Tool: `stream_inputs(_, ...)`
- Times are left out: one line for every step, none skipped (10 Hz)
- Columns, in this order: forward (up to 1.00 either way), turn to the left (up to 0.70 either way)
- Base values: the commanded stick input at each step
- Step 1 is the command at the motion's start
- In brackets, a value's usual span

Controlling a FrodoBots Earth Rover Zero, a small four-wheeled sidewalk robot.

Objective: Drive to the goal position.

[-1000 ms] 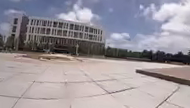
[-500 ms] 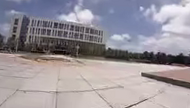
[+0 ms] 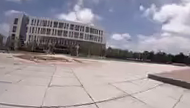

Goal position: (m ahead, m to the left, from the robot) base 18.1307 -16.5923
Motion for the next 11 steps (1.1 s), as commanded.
stream_inputs(1.00,0.00)
stream_inputs(1.00,0.00)
stream_inputs(1.00,0.00)
stream_inputs(1.00,0.00)
stream_inputs(1.00,0.00)
stream_inputs(1.00,0.00)
stream_inputs(1.00,0.00)
stream_inputs(1.00,0.00)
stream_inputs(1.00,0.00)
stream_inputs(1.00,0.00)
stream_inputs(1.00,0.00)
